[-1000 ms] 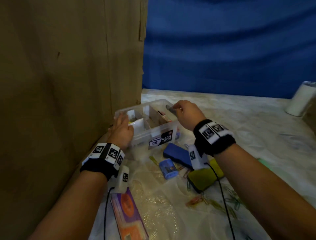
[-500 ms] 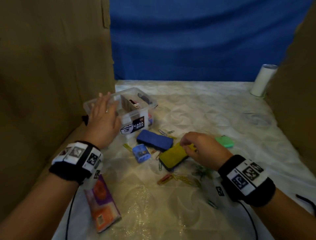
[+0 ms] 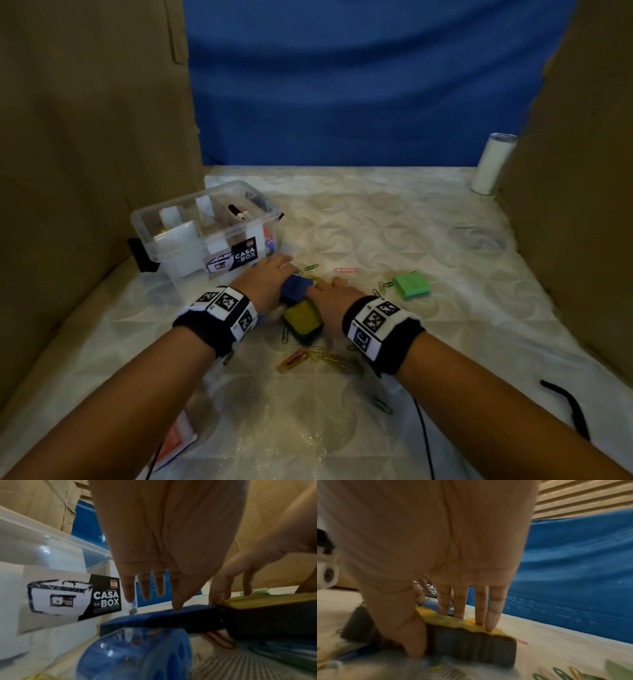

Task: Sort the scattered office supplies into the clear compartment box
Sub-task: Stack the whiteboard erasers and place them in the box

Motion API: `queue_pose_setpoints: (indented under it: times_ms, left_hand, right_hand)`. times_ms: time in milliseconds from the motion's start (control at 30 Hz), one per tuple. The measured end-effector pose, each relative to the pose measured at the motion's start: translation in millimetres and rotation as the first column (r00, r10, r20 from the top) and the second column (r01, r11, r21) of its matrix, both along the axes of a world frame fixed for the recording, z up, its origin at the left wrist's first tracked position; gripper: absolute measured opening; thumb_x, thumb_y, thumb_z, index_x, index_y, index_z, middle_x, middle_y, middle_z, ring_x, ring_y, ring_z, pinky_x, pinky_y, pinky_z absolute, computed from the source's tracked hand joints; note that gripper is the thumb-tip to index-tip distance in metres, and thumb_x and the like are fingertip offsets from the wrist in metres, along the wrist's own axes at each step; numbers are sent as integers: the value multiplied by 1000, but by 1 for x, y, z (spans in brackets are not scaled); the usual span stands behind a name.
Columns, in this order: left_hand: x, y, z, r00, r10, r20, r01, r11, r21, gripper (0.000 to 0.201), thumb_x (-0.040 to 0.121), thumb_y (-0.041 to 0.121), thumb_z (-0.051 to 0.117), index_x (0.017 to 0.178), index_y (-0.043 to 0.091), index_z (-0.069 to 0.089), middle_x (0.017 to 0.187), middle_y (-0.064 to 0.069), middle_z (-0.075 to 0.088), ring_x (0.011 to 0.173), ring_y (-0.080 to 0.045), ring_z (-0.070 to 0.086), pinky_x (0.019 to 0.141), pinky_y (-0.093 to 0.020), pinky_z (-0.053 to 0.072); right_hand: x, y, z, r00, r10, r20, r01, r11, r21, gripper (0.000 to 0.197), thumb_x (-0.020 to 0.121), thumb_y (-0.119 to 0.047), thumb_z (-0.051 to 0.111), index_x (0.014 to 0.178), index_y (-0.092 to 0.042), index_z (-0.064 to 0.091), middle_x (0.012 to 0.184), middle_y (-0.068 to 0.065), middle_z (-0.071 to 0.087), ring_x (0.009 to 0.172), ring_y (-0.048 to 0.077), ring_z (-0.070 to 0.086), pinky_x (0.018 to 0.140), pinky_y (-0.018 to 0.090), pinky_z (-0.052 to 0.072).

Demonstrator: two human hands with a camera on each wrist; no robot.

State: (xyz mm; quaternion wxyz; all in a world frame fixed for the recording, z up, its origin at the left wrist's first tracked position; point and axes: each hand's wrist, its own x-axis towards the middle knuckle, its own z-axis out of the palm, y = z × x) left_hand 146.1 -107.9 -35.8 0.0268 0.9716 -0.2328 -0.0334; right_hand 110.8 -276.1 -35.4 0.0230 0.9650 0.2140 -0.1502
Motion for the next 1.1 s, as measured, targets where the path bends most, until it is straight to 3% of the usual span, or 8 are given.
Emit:
queue_pose_setpoints:
  times_ms: [200, 333, 533, 667, 800, 933, 1000, 1100]
  left_hand:
    - [6, -4, -4, 994, 27, -109, -28, 1000, -8, 58, 87, 4, 54, 142, 19, 40, 144, -6, 43, 131, -25, 42, 109, -35, 35]
    - [6, -4, -3, 997, 42, -69, -40, 999, 31, 56, 87, 8, 53, 140, 24, 42, 140, -3, 47, 126, -25, 49, 102, -33, 40]
    - [8, -8, -1, 998, 33, -49, -29, 997, 77, 53, 86, 22, 60, 136, 25, 44, 131, -4, 55, 118, -26, 54, 97, -35, 43]
    - [9, -9, -1, 999, 28, -28, -24, 991, 132, 61, 85, 23, 60, 142, 24, 36, 135, -4, 49, 124, -26, 47, 103, -34, 39]
    - [6, -3, 13, 997, 52, -50, -57, 994, -92, 68, 81, 18, 65, 142, 23, 35, 133, -4, 46, 120, -26, 46, 104, -39, 39]
    - [-1, 4, 41, 984, 123, -126, -169, 858, -485, 68, 87, 21, 65, 145, 20, 30, 135, -3, 44, 122, -22, 47, 105, -39, 40]
    - [-8, 3, 55, 967, 107, -231, -238, 705, -668, 60, 91, 16, 60, 144, 18, 32, 131, 0, 47, 119, -17, 49, 103, -36, 42]
    - [-17, 5, 64, 946, 65, -316, -302, 522, -797, 48, 94, 11, 54, 138, 21, 38, 126, 0, 53, 115, -16, 52, 96, -30, 45]
  right_hand:
    - [-17, -27, 28, 995, -95, -23, 98, 978, 186, 60, 77, -27, 69, 130, -20, 40, 130, 7, 43, 124, 32, 37, 96, 45, 41]
    - [-36, -53, 50, 972, -237, 0, 214, 878, 429, 61, 75, -26, 70, 127, -21, 38, 115, 2, 44, 108, 24, 41, 92, 39, 43]
    - [-41, -81, 45, 911, -377, -166, 383, 625, 681, 57, 74, -33, 74, 117, -25, 38, 121, 3, 48, 108, 24, 51, 88, 38, 48]
    - [-42, -81, 41, 880, -393, -268, 429, 411, 804, 44, 82, -27, 67, 117, -19, 41, 108, -2, 52, 98, 21, 59, 85, 38, 51]
    - [-43, -78, 40, 831, -388, -398, 482, 147, 864, 30, 90, -26, 55, 118, -19, 48, 94, 0, 58, 80, 16, 58, 72, 31, 46]
    - [-39, -79, 38, 772, -397, -496, 544, 10, 839, 30, 77, -41, 45, 93, -18, 57, 91, 13, 59, 78, 25, 55, 68, 33, 42]
    - [-39, -79, 37, 752, -388, -533, 555, -63, 829, 39, 79, -41, 43, 92, -8, 56, 90, 21, 58, 77, 27, 54, 63, 31, 42]
    - [-38, -78, 32, 770, -393, -503, 526, -58, 849, 55, 77, -44, 40, 99, 5, 55, 102, 34, 58, 81, 30, 55, 71, 35, 42]
